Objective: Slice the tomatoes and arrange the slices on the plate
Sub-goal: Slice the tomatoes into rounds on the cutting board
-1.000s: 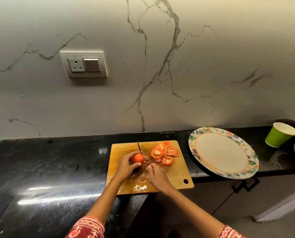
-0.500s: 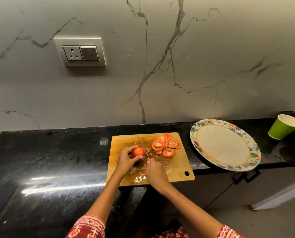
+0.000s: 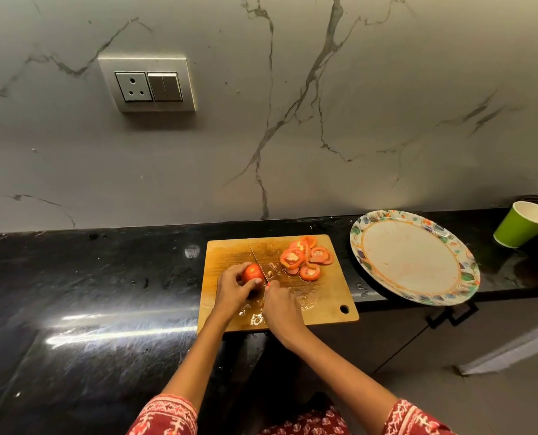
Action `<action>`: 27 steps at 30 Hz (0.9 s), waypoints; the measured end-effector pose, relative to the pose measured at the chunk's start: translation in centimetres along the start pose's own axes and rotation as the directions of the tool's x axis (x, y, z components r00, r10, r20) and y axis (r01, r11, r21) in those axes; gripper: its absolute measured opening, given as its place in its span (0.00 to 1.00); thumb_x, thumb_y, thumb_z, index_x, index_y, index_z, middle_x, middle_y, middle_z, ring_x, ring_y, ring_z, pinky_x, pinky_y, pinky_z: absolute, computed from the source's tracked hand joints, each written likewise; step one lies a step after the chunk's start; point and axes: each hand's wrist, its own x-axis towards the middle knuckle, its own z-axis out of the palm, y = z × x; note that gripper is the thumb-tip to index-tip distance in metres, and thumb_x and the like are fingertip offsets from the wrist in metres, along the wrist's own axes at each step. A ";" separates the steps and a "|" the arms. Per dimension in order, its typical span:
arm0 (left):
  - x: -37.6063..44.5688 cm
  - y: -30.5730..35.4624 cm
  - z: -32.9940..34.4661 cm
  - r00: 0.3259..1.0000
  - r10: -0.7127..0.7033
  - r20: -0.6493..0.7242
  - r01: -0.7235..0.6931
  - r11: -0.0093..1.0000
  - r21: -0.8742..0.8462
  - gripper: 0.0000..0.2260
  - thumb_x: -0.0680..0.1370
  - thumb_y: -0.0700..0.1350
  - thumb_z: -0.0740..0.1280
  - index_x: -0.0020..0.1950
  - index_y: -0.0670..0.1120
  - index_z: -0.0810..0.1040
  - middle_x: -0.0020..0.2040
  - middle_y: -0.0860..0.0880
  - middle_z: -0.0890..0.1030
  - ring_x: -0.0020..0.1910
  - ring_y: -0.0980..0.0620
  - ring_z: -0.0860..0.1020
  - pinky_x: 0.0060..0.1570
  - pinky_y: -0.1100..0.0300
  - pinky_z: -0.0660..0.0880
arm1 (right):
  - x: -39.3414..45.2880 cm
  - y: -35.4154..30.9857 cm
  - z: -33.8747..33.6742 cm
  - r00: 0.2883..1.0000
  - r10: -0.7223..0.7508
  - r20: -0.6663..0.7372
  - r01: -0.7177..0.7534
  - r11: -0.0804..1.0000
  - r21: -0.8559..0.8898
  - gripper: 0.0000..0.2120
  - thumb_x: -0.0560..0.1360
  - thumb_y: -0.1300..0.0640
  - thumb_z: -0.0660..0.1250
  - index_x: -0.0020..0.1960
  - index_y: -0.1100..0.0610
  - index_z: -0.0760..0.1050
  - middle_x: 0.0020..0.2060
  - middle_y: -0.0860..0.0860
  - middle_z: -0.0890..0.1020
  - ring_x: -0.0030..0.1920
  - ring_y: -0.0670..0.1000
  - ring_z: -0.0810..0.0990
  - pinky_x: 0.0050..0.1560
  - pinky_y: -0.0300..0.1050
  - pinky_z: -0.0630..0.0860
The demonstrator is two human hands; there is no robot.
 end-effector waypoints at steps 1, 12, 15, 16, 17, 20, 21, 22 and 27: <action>0.0 0.0 -0.1 1.000 -0.005 -0.004 0.005 1.000 0.002 0.22 0.70 0.39 0.73 0.63 0.40 0.74 0.62 0.41 0.76 0.59 0.49 0.73 0.54 0.64 0.69 | -0.1 0.0 0.1 1.000 -0.022 -0.003 0.022 1.000 -0.021 0.12 0.82 0.60 0.50 0.60 0.62 0.68 0.52 0.59 0.80 0.53 0.58 0.79 0.47 0.48 0.73; -0.1 0.2 0.0 1.000 -0.002 -0.004 0.002 1.000 0.012 0.22 0.69 0.37 0.73 0.62 0.39 0.75 0.61 0.41 0.76 0.61 0.47 0.73 0.54 0.65 0.68 | -0.2 0.1 0.4 1.000 -0.002 0.019 0.003 1.000 -0.019 0.11 0.82 0.61 0.50 0.60 0.63 0.67 0.52 0.60 0.79 0.54 0.58 0.79 0.45 0.46 0.71; -0.5 0.4 0.1 1.000 0.014 0.002 -0.014 1.000 0.011 0.22 0.68 0.37 0.74 0.61 0.39 0.76 0.60 0.40 0.76 0.61 0.47 0.73 0.55 0.65 0.68 | 1.0 -0.2 0.5 0.999 0.031 0.035 -0.031 0.999 0.004 0.11 0.81 0.62 0.53 0.60 0.64 0.67 0.53 0.60 0.79 0.54 0.59 0.78 0.45 0.46 0.72; -0.5 0.3 0.0 1.000 0.016 -0.002 -0.016 1.000 0.010 0.22 0.68 0.37 0.74 0.61 0.38 0.75 0.61 0.40 0.76 0.61 0.46 0.73 0.55 0.64 0.69 | 0.9 -0.1 0.7 0.999 0.025 0.031 -0.025 1.000 -0.006 0.11 0.81 0.62 0.53 0.60 0.64 0.68 0.53 0.60 0.79 0.54 0.59 0.79 0.45 0.46 0.72; -0.4 0.1 0.0 1.000 0.011 -0.006 -0.011 1.000 0.006 0.22 0.69 0.37 0.74 0.62 0.38 0.75 0.61 0.40 0.76 0.61 0.46 0.73 0.55 0.64 0.69 | 0.5 0.1 0.7 1.000 0.011 0.026 -0.010 1.000 -0.024 0.10 0.81 0.63 0.52 0.60 0.64 0.68 0.52 0.60 0.79 0.53 0.58 0.79 0.44 0.45 0.72; -0.2 0.1 0.0 1.000 -0.016 -0.016 0.016 1.000 -0.009 0.22 0.69 0.37 0.73 0.63 0.38 0.74 0.62 0.41 0.76 0.62 0.46 0.73 0.57 0.61 0.69 | -1.0 1.0 1.0 1.000 -0.015 0.026 0.016 0.999 -0.046 0.11 0.82 0.61 0.50 0.59 0.62 0.67 0.52 0.59 0.79 0.53 0.57 0.79 0.43 0.46 0.71; -0.2 0.1 0.1 1.000 -0.018 -0.021 0.018 1.000 -0.015 0.22 0.69 0.37 0.73 0.63 0.39 0.74 0.62 0.41 0.76 0.62 0.46 0.73 0.57 0.60 0.69 | -1.2 1.3 1.0 1.000 -0.009 0.029 0.010 0.999 -0.039 0.11 0.82 0.60 0.49 0.59 0.62 0.67 0.52 0.59 0.79 0.53 0.58 0.78 0.44 0.46 0.71; -0.2 0.2 0.2 1.000 -0.018 -0.026 0.017 1.000 -0.017 0.22 0.69 0.37 0.73 0.62 0.39 0.75 0.61 0.41 0.76 0.62 0.46 0.73 0.58 0.60 0.69 | -1.0 1.4 0.9 1.000 0.000 0.031 0.001 1.000 -0.029 0.11 0.82 0.60 0.49 0.59 0.62 0.67 0.52 0.59 0.79 0.54 0.58 0.78 0.43 0.47 0.70; -0.7 0.0 0.4 1.000 0.016 -0.023 -0.017 1.000 -0.009 0.22 0.68 0.38 0.74 0.61 0.39 0.76 0.60 0.42 0.77 0.61 0.48 0.73 0.55 0.64 0.68 | 1.5 0.6 0.8 0.997 0.017 0.071 -0.016 1.000 -0.011 0.11 0.81 0.63 0.53 0.60 0.64 0.68 0.54 0.61 0.79 0.56 0.60 0.77 0.43 0.45 0.66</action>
